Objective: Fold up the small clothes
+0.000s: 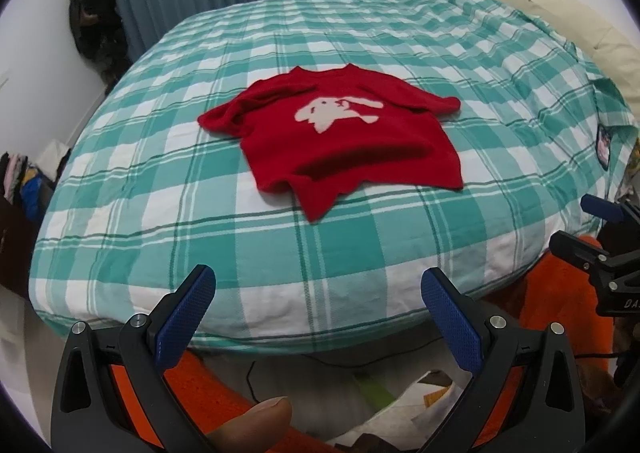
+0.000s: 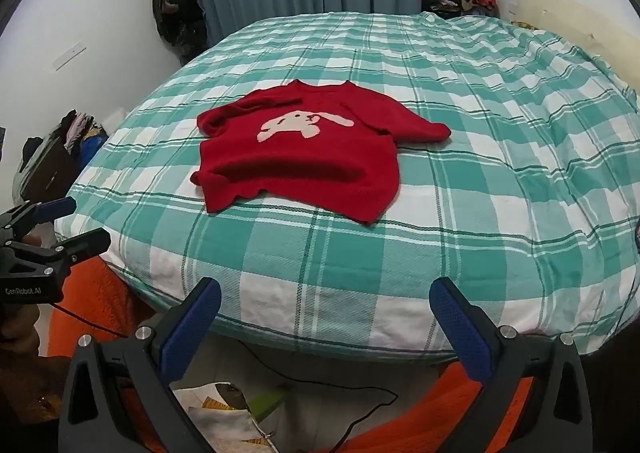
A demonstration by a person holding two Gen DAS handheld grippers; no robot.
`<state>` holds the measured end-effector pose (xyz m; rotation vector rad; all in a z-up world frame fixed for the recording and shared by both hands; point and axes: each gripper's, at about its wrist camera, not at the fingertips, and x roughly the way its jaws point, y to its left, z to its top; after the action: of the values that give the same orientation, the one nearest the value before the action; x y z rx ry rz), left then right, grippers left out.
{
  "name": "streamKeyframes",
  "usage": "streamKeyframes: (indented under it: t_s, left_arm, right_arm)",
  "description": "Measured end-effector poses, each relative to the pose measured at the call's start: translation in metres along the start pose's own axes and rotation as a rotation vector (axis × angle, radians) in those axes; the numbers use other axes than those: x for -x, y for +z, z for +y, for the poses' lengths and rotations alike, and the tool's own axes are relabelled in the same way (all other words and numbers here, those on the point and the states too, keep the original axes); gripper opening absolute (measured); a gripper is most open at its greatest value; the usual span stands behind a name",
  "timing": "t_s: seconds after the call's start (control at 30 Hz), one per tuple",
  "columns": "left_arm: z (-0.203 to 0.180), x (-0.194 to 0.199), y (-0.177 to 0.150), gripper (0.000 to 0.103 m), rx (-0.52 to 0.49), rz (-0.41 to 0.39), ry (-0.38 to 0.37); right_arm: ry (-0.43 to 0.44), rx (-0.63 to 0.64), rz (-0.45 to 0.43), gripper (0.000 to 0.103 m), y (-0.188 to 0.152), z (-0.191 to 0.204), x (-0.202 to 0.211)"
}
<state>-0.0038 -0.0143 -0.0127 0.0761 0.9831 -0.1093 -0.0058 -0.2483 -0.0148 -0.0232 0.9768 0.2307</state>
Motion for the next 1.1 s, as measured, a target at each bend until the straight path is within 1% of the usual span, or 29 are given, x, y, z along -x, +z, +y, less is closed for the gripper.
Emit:
streamKeyframes:
  t_s: [0.17, 0.5, 1.1]
  left_arm:
    - [-0.002, 0.0, 0.0, 0.102, 0.002, 0.0, 0.0]
    - [0.0, -0.006, -0.001, 0.102, 0.019, 0.028, -0.008]
    - [0.001, -0.008, -0.002, 0.102, 0.019, 0.029, -0.009]
  right_arm:
    - [-0.001, -0.001, 0.001, 0.103, -0.001, 0.002, 0.0]
    - [0.001, 0.001, 0.022, 0.103, -0.003, 0.004, -0.008]
    - [0.0, 0.003, 0.025, 0.103, -0.003, 0.004, -0.011]
